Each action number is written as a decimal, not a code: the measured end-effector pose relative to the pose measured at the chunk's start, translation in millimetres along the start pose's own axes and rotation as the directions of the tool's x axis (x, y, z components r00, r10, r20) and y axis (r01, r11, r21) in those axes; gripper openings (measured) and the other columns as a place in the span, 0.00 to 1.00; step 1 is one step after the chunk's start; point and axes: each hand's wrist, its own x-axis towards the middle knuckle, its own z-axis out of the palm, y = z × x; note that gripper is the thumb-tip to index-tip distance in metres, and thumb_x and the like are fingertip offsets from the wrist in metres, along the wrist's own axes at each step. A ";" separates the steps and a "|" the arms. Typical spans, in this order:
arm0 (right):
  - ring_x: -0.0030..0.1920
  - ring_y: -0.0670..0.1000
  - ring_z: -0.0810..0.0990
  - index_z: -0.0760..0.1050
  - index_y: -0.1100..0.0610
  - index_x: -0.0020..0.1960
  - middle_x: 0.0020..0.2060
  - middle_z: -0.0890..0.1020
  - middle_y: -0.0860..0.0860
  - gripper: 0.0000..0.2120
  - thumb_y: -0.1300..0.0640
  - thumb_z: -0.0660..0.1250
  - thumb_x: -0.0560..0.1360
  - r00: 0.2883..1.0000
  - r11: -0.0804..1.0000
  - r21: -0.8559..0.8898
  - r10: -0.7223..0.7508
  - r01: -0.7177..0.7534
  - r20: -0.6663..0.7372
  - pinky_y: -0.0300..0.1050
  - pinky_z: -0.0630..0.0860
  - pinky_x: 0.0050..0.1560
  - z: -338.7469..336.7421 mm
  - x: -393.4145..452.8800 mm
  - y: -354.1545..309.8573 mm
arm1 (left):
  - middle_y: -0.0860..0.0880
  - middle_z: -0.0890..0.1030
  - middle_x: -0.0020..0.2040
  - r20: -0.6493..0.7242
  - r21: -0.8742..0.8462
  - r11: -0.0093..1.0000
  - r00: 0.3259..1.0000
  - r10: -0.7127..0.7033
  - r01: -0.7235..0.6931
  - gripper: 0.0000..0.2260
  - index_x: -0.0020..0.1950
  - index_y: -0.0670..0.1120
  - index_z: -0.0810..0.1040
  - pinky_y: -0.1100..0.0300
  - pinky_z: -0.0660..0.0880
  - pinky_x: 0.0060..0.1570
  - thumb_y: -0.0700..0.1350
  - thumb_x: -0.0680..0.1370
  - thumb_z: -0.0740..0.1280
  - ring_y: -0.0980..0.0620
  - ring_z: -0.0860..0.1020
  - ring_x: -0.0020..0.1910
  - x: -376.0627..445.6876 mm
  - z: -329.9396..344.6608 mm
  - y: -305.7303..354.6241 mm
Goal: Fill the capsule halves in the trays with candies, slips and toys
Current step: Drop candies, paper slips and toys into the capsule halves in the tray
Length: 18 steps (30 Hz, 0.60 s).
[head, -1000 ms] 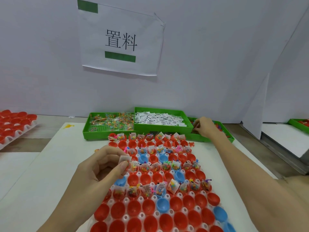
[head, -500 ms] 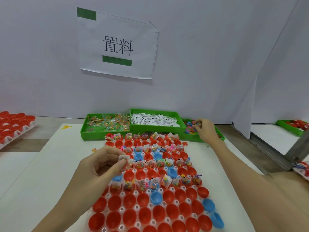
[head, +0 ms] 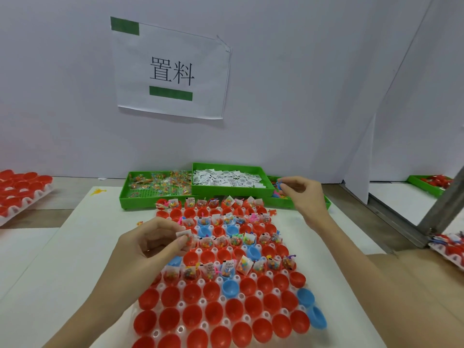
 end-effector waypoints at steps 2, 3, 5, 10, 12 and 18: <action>0.45 0.49 0.87 0.86 0.54 0.51 0.43 0.88 0.49 0.06 0.62 0.75 0.75 0.999 0.996 0.091 -0.024 0.021 0.027 0.40 0.82 0.49 -0.8 -21.9 -23.6 | 0.46 0.88 0.44 0.009 -0.004 1.000 1.000 -0.012 0.012 0.03 0.46 0.52 0.85 0.67 0.81 0.41 0.45 0.73 0.74 0.48 0.87 0.43 -0.9 0.1 1.0; 0.45 0.49 0.87 0.86 0.54 0.51 0.43 0.88 0.49 0.06 0.61 0.76 0.75 0.998 0.992 0.126 -0.034 0.028 0.051 0.37 0.81 0.48 -0.7 -32.8 -35.9 | 0.46 0.88 0.44 0.008 -0.004 1.000 1.000 -0.019 0.019 0.03 0.46 0.52 0.84 0.68 0.80 0.39 0.44 0.74 0.74 0.48 0.88 0.43 -1.3 0.4 1.3; 0.46 0.48 0.87 0.87 0.54 0.51 0.44 0.88 0.48 0.06 0.58 0.77 0.73 0.992 0.979 0.204 -0.046 0.021 0.118 0.33 0.79 0.47 0.8 -54.2 -60.1 | 0.46 0.88 0.43 0.005 -0.006 1.000 1.000 -0.023 0.023 0.04 0.45 0.52 0.84 0.70 0.79 0.36 0.43 0.75 0.74 0.48 0.88 0.44 -1.8 1.1 2.5; 0.46 0.47 0.88 0.87 0.51 0.49 0.44 0.88 0.47 0.06 0.56 0.78 0.73 0.944 0.967 0.252 -0.116 0.036 0.309 0.33 0.80 0.48 20.3 -100.8 -103.7 | 0.48 0.88 0.44 0.012 0.034 0.998 0.998 0.058 -0.059 0.05 0.45 0.53 0.86 0.68 0.80 0.45 0.44 0.72 0.75 0.50 0.87 0.45 -3.6 1.9 6.4; 0.45 0.47 0.87 0.87 0.52 0.49 0.43 0.88 0.47 0.05 0.57 0.78 0.74 0.902 0.977 0.197 -0.158 0.084 0.401 0.37 0.82 0.49 37.6 -114.1 -111.9 | 0.49 0.88 0.45 0.001 0.066 0.993 0.995 0.103 -0.103 0.06 0.46 0.54 0.87 0.67 0.81 0.47 0.44 0.71 0.76 0.51 0.87 0.46 -4.4 2.3 7.2; 0.43 0.47 0.87 0.86 0.57 0.49 0.40 0.88 0.49 0.04 0.59 0.77 0.75 0.860 0.977 0.170 -0.198 0.132 0.470 0.46 0.84 0.50 78.8 -137.3 -123.0 | 0.52 0.88 0.42 -0.083 0.082 0.991 0.991 0.108 -0.102 0.08 0.46 0.50 0.89 0.68 0.81 0.46 0.42 0.69 0.78 0.54 0.87 0.44 -0.2 -7.4 9.5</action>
